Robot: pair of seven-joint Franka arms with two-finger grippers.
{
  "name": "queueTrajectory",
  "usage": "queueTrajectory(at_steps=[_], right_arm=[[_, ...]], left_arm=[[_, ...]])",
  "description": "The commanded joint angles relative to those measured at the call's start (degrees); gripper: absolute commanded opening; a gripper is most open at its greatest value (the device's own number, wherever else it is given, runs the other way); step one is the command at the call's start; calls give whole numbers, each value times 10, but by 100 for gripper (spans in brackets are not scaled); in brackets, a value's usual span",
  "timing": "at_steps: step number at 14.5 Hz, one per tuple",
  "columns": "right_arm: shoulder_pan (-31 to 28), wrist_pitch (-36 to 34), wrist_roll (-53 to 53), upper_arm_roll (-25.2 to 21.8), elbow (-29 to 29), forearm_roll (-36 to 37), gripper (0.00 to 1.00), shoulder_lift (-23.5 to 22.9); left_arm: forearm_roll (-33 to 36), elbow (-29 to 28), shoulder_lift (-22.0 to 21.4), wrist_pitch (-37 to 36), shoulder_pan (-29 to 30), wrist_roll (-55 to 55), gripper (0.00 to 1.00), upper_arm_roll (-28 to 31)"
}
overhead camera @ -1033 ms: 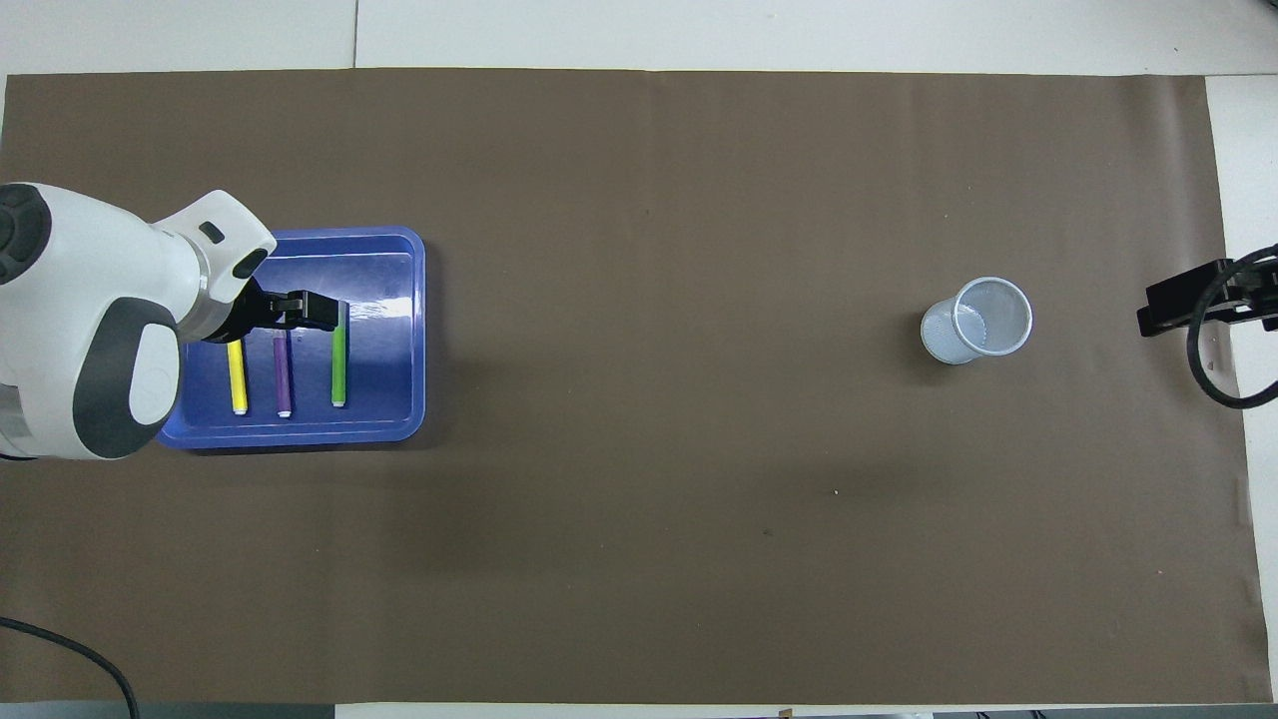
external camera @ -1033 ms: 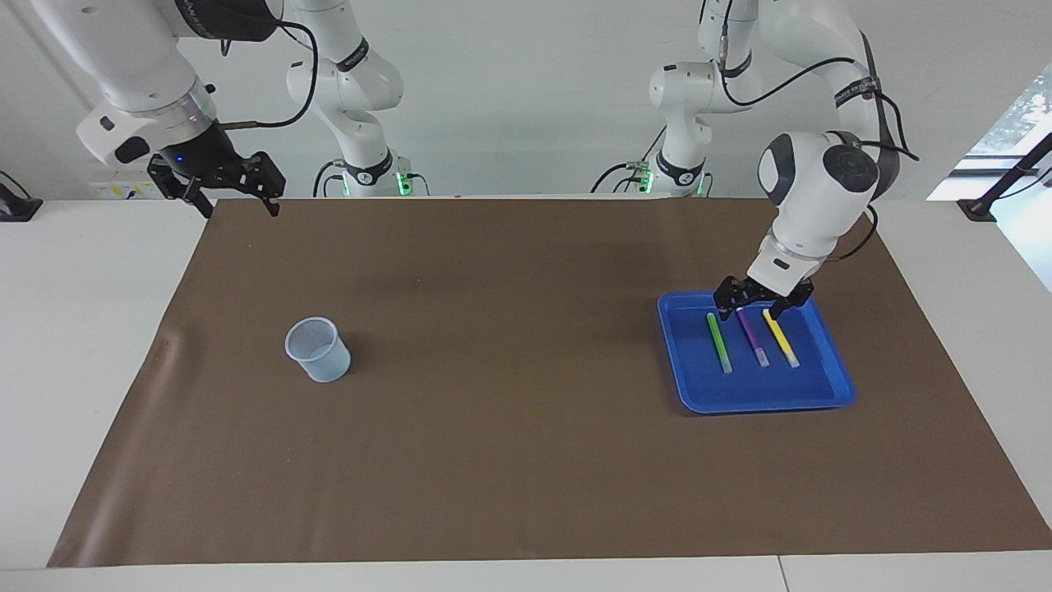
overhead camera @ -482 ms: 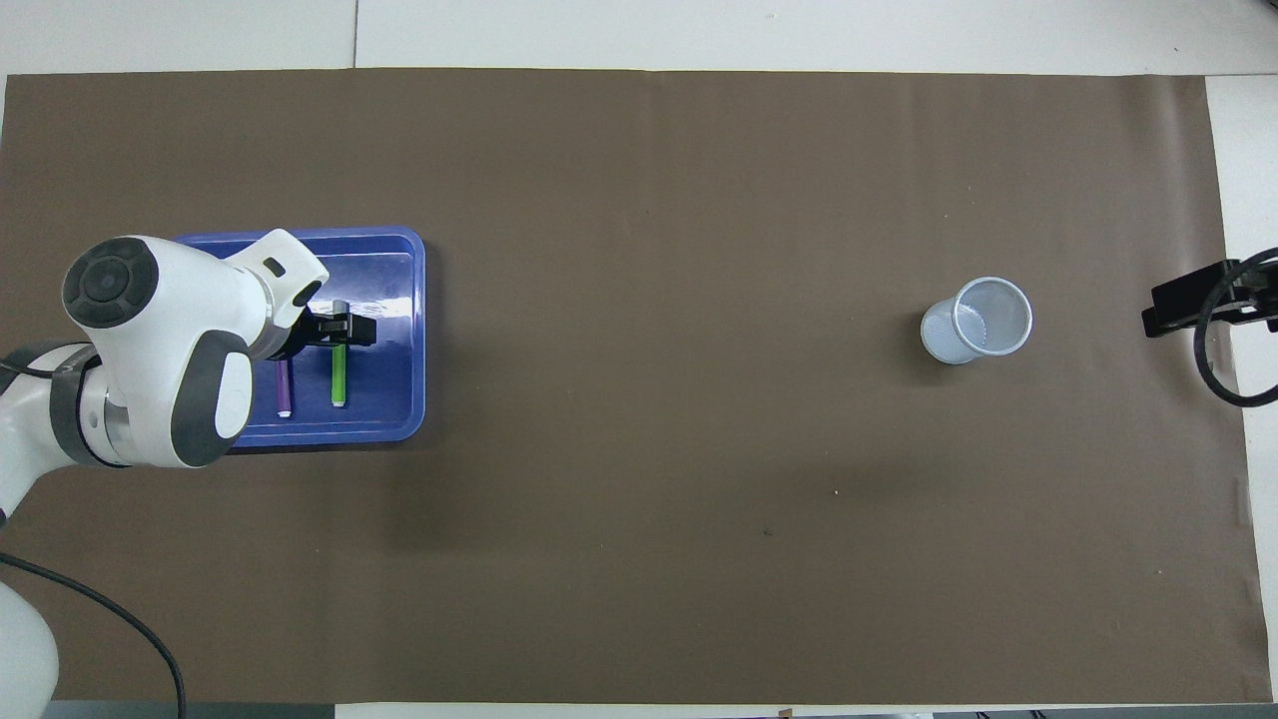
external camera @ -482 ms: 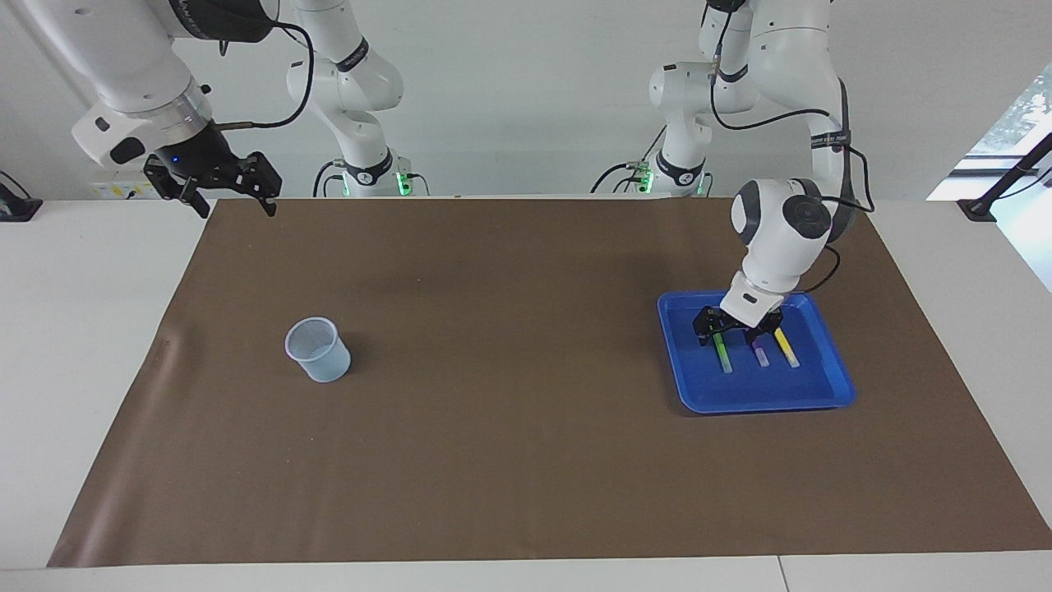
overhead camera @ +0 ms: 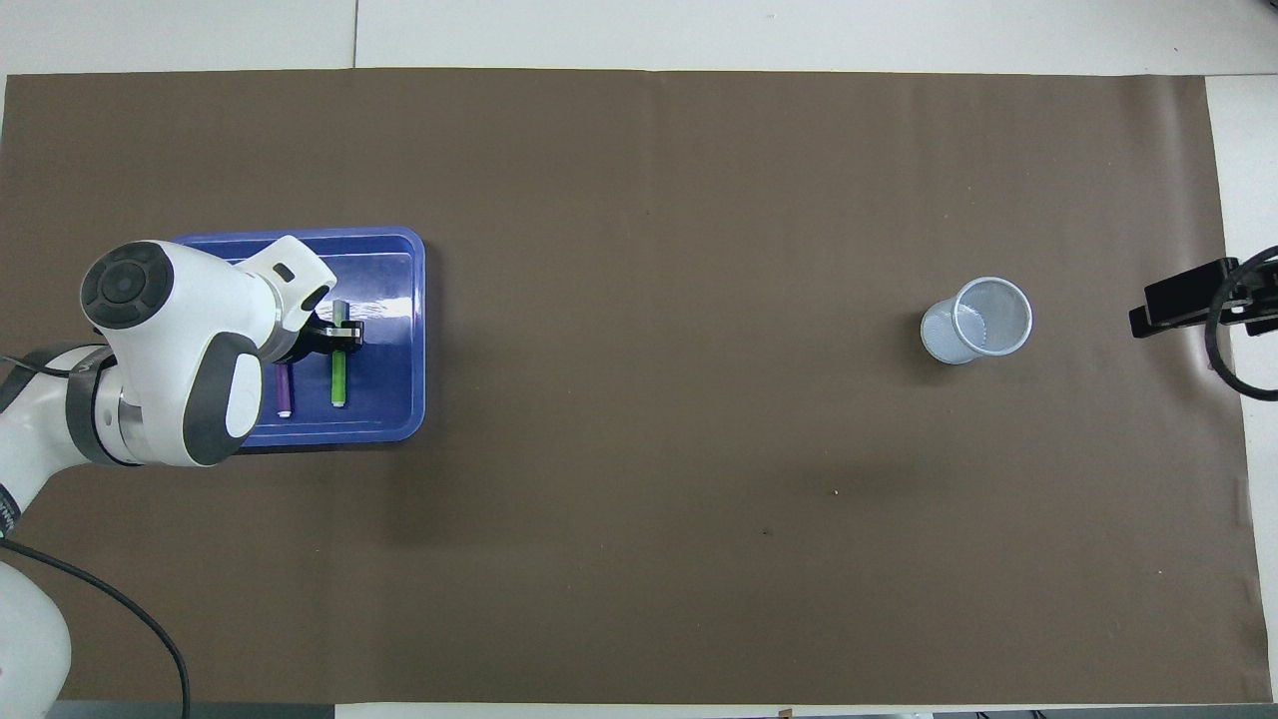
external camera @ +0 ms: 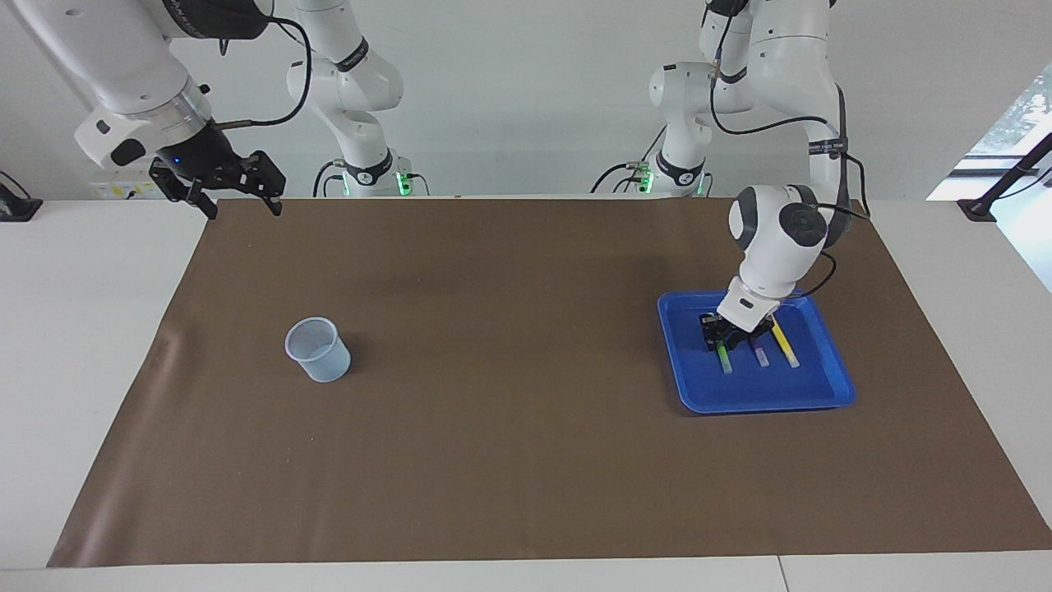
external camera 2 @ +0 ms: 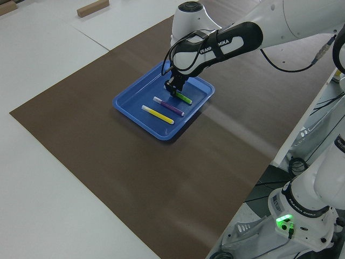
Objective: Transfer and insert pens with both arms
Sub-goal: 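Grasp the green pen in the blue tray with the left gripper, then lift the green pen toward the right gripper while the right gripper approaches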
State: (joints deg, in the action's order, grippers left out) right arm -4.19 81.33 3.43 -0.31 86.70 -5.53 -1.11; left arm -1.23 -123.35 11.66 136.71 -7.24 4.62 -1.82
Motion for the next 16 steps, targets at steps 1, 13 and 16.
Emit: queueTrajectory(at_steps=[1, 13, 16], right_arm=[[-27, 2, 14, 3, 37, -47, 100, 20], [-30, 7, 12, 3, 78, -139, 100, 39], [-37, 54, 10, 2, 149, -227, 100, 71]], left_arm=[[10, -8, -2, 13, -7, 5, 0, 6], [-88, 182, -23, -214, -36, 204, 0, 4], [-128, 233, -17, -224, -73, 359, 0, 4]])
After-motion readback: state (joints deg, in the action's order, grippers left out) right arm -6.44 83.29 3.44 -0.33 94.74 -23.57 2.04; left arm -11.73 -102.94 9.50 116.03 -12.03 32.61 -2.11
